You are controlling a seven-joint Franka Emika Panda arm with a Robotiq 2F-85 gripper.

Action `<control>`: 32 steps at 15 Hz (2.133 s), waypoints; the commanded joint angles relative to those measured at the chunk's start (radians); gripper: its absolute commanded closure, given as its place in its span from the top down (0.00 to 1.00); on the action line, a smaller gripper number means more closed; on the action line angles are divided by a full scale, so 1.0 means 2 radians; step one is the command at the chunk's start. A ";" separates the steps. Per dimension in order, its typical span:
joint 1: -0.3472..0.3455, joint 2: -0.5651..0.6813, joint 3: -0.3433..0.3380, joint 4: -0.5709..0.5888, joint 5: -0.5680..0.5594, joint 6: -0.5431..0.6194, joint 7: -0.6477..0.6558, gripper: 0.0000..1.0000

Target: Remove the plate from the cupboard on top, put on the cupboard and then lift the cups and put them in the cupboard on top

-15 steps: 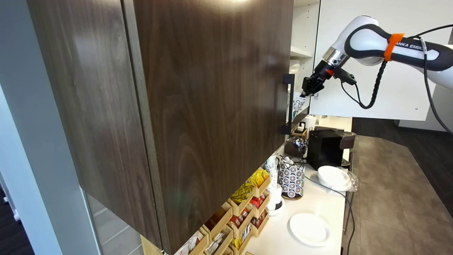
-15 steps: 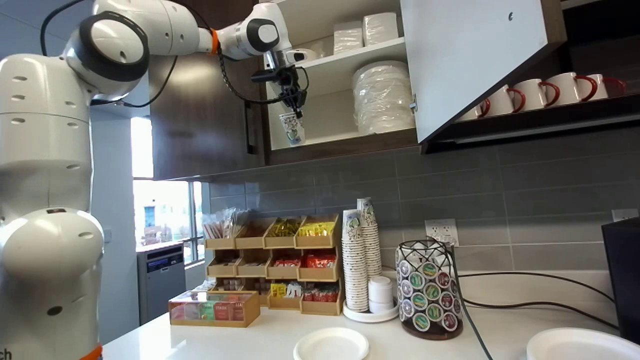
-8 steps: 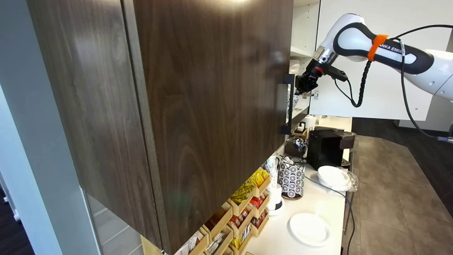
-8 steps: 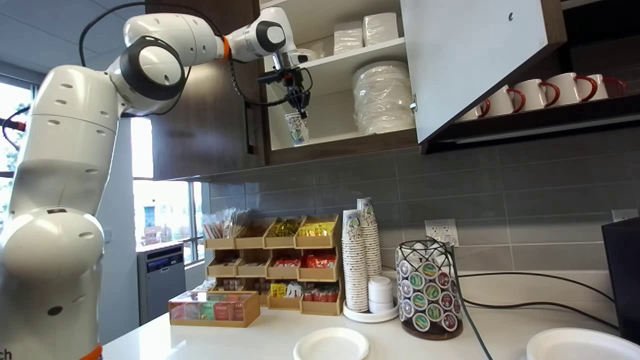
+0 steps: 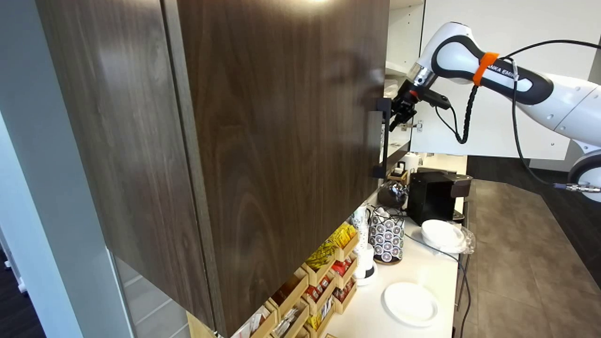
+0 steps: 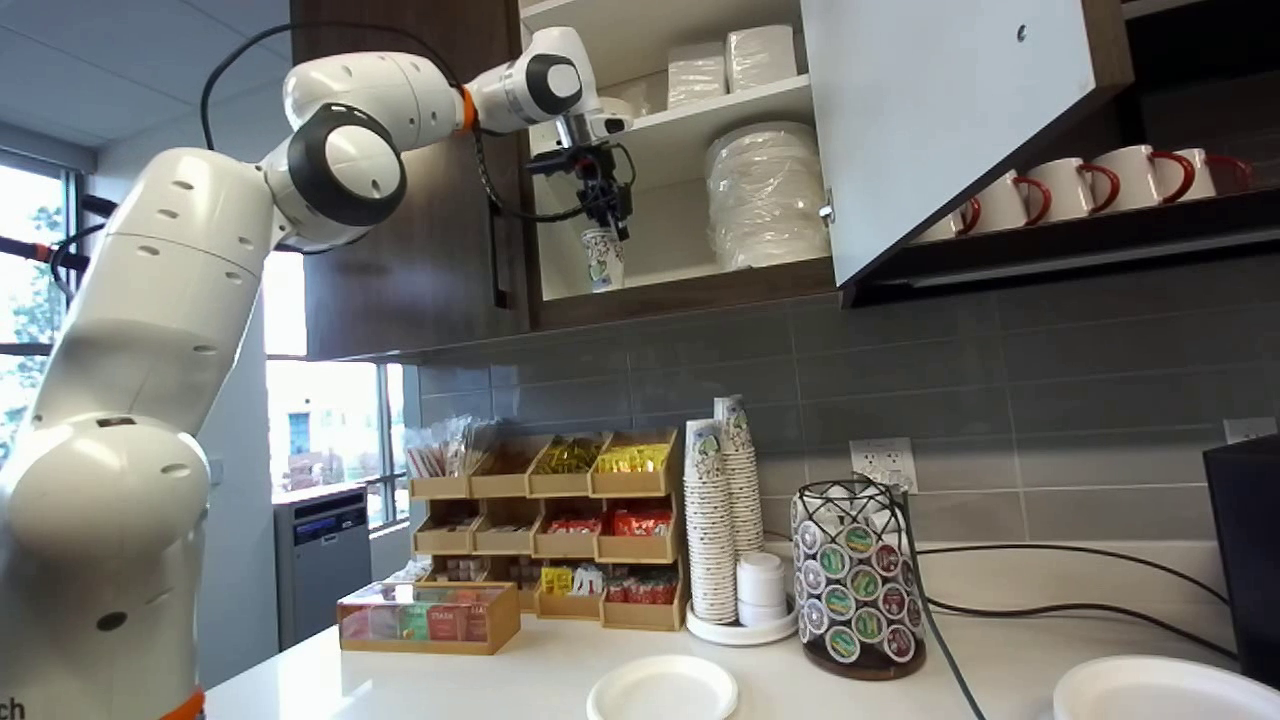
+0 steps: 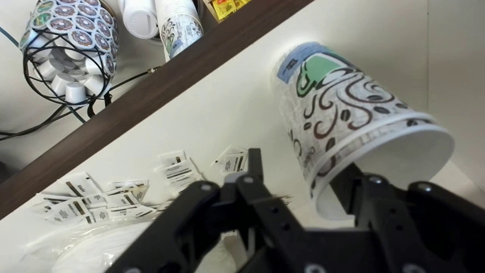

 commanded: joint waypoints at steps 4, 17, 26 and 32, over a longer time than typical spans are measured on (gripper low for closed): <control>-0.004 0.005 -0.001 0.032 0.004 0.023 -0.005 1.00; -0.065 -0.176 -0.010 -0.172 0.114 0.106 -0.220 1.00; -0.067 -0.331 -0.036 -0.371 0.109 0.095 -0.328 1.00; -0.040 -0.332 -0.056 -0.367 0.093 0.092 -0.322 1.00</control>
